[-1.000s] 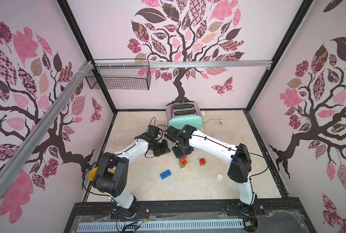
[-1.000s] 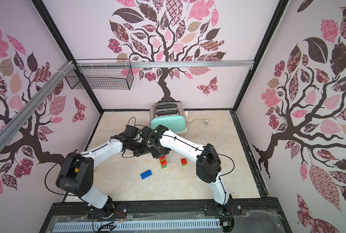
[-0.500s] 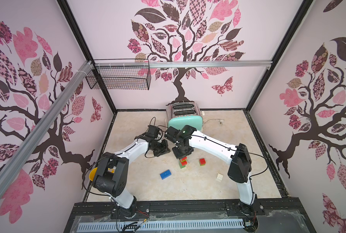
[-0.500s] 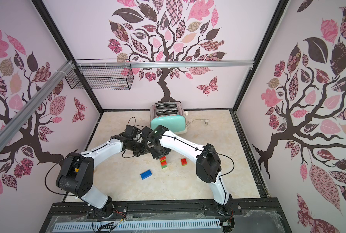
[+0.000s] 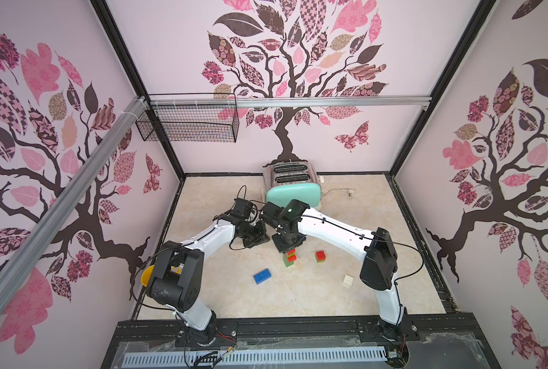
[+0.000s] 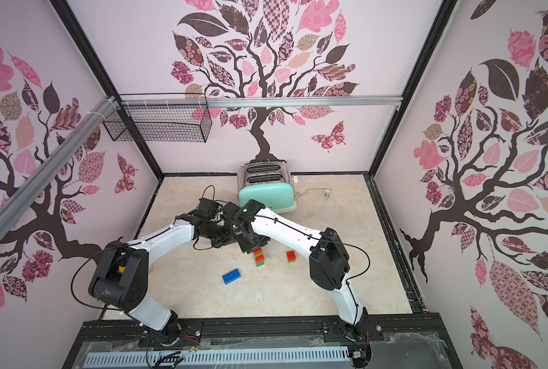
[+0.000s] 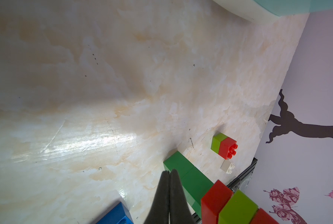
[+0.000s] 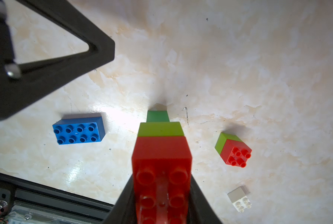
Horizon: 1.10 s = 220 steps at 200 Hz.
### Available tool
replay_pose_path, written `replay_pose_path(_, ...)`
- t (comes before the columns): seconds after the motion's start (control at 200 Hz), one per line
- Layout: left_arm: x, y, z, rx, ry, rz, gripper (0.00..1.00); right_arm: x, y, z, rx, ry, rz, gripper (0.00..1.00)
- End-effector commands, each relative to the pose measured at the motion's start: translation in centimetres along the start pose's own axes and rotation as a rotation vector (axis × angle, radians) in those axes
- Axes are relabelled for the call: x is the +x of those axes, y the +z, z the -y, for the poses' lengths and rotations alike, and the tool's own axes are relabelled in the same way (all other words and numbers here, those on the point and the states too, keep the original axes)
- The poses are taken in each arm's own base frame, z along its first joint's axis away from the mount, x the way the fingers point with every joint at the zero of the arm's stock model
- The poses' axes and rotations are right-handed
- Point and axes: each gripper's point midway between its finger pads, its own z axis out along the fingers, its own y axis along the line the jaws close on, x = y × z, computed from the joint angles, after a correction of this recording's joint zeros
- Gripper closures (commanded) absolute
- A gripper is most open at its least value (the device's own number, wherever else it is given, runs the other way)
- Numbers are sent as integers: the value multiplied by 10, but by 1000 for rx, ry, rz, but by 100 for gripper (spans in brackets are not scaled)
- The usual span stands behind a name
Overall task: Assemble a spoon with lego
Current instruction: Assemble the lego brick with the lego brick.
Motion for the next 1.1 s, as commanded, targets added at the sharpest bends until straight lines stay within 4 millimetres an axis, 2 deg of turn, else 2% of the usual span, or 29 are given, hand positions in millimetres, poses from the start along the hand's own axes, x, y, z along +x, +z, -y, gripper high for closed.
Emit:
replay_pose_path(0.0,3,3,-6,-5,-3,-16,100,16,30,3,53,-37,-85,76)
replay_pose_path(0.19,3,3,-6,-6,-3,-16,100,36,57,4,55,-45,-150,74)
replay_pose_path(0.375,3,3,-5,-2,-4,-15,100,40,67,7,79,-46,-172,74)
replay_pose_path(0.45,3,3,-6,-4,-2,-16,100,38,65,7,79,-36,-163,76)
replay_pose_path(0.835,4,4,-6,-4,-5,-19,100,12,26,0,30,20,-50,76)
replay_pose_path(1.095,3,4,-5,-1,-5,-17,100,15,38,3,44,-16,-54,76)
